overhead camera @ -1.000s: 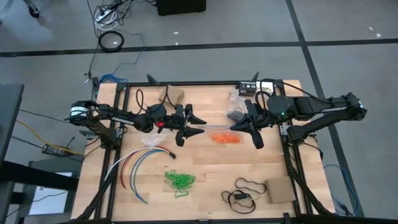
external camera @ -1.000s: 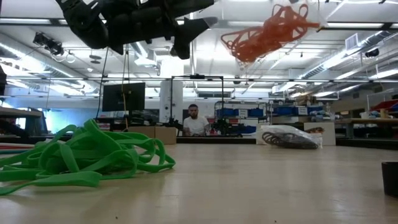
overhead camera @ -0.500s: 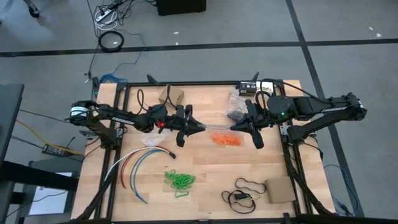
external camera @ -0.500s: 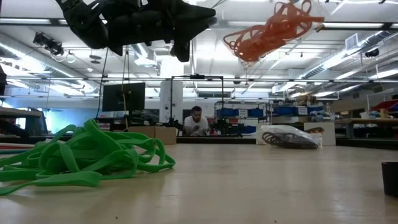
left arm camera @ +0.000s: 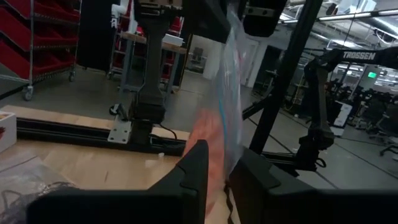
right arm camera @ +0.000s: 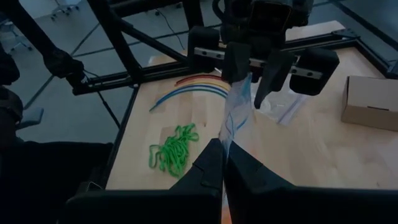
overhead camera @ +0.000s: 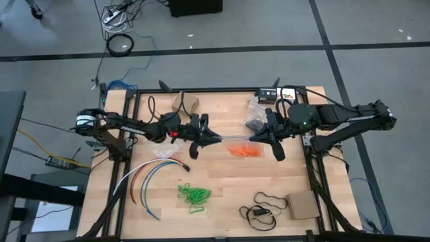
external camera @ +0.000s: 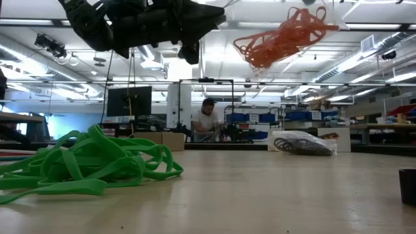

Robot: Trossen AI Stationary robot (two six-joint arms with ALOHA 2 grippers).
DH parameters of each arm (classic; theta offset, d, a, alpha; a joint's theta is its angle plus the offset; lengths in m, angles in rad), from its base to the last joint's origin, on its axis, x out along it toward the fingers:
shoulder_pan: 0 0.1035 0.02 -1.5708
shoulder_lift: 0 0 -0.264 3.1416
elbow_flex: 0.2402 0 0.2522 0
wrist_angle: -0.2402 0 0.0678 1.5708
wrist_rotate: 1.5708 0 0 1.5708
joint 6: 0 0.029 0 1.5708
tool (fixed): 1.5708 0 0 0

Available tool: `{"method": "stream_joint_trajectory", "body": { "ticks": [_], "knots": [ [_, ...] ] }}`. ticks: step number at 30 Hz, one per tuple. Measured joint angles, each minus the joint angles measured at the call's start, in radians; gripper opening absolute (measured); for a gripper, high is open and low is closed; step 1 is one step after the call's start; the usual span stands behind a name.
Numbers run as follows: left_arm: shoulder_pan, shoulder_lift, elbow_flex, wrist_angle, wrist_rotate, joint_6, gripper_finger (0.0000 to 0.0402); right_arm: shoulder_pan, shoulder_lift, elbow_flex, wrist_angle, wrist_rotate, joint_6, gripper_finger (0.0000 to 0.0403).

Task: Sort rubber bands
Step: Close the transparent zip bag

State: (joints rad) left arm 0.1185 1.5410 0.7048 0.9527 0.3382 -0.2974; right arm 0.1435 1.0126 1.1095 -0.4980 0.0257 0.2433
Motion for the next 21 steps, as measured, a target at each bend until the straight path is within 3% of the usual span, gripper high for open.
{"method": "stream_joint_trajectory", "body": {
  "ticks": [9,21],
  "knots": [
    [0.019,0.0,0.0,-0.002,0.065,-0.021,0.006,0.0,0.0,0.0,-0.014,0.016,0.02,0.0],
    [0.019,0.0,0.0,-0.006,0.062,-0.012,0.0042,0.0,0.0,0.0,0.009,0.032,0.018,0.0]
  ]
}}
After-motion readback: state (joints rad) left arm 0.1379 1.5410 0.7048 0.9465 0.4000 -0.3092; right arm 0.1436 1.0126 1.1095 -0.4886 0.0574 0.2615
